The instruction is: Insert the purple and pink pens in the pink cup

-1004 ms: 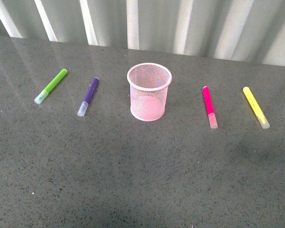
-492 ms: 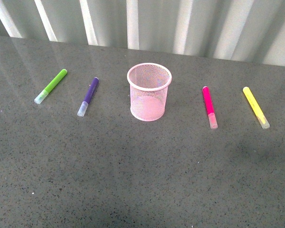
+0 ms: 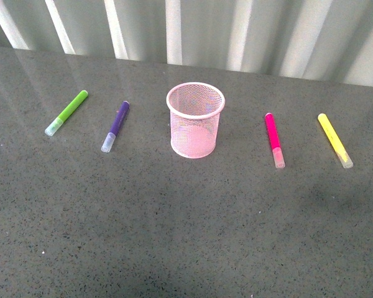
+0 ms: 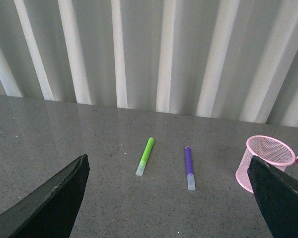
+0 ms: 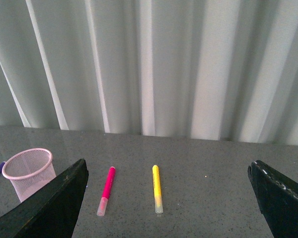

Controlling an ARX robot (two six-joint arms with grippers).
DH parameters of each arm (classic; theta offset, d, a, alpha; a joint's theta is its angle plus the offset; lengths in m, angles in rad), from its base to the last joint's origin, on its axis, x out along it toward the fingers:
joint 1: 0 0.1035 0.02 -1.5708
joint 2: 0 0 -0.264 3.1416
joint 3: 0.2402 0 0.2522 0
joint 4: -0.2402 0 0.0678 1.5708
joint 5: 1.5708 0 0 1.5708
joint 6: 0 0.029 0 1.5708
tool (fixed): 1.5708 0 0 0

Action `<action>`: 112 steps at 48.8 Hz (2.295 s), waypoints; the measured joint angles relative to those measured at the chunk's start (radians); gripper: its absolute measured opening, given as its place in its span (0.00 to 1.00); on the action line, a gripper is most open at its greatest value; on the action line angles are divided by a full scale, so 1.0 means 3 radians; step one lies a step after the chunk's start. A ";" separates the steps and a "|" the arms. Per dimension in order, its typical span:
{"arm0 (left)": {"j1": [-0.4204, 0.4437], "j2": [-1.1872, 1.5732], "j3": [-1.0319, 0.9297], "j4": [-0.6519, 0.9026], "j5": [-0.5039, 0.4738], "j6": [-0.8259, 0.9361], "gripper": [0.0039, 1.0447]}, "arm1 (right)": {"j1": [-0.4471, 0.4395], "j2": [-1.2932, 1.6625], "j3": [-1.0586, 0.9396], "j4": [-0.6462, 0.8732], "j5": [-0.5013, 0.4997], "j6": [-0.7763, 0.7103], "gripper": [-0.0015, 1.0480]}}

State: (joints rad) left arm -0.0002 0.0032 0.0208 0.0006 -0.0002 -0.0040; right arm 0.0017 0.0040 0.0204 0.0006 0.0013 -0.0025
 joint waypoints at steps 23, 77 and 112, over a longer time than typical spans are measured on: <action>-0.0605 0.4402 0.2773 0.0285 -0.0348 -0.0637 0.94 | 0.0000 0.0000 0.0000 0.0000 -0.0001 0.0000 0.93; -0.0740 0.7719 0.5412 -0.1015 -0.0519 -0.0114 0.94 | 0.0000 0.0000 0.0000 0.0000 0.0000 0.0000 0.93; -0.0744 0.8216 0.5802 -0.1068 -0.0490 -0.0078 0.94 | 0.0000 0.0000 0.0000 0.0000 0.0000 0.0000 0.93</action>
State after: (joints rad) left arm -0.2234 2.4680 1.7615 -0.3199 -0.1471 -0.0273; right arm 0.0017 0.0040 0.0204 0.0006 0.0013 -0.0025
